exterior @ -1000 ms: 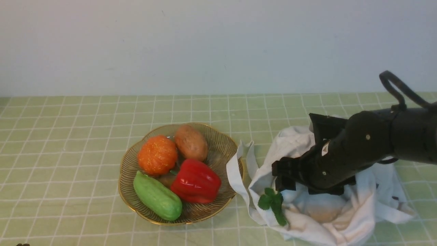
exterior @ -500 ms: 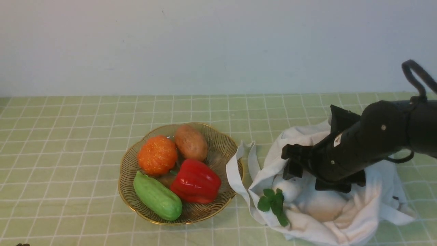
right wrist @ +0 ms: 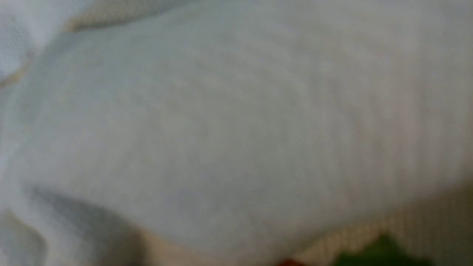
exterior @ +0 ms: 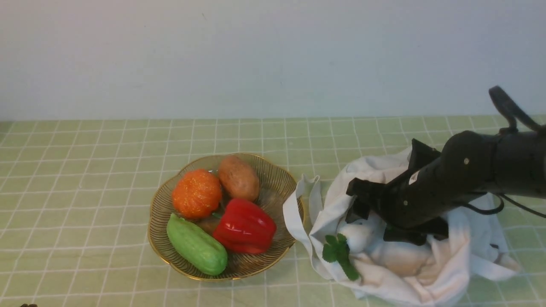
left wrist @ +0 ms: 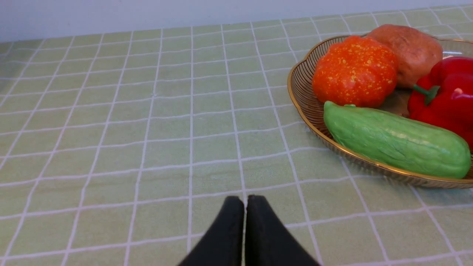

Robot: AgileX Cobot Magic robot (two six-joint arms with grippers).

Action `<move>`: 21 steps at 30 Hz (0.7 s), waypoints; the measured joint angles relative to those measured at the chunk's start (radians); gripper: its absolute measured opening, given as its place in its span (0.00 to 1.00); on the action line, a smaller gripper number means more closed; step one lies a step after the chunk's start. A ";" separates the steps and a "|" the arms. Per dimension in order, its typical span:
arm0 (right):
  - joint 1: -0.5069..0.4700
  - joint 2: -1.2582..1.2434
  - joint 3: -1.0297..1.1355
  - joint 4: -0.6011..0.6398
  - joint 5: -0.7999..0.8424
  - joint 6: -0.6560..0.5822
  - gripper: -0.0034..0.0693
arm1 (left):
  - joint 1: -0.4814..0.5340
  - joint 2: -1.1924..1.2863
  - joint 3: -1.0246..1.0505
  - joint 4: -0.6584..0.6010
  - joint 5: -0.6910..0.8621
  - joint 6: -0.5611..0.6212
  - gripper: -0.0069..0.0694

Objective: Take vegetables from bag on green coffee tablecloth place on plate.
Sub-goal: 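Reach into the cloth bag and grasp a vegetable inside it with the right gripper, then take the vegetable out of the bag and place it on the plate with the right gripper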

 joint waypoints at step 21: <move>0.001 0.044 -0.015 0.043 -0.042 -0.091 0.72 | 0.000 0.000 0.000 0.000 0.000 0.000 0.08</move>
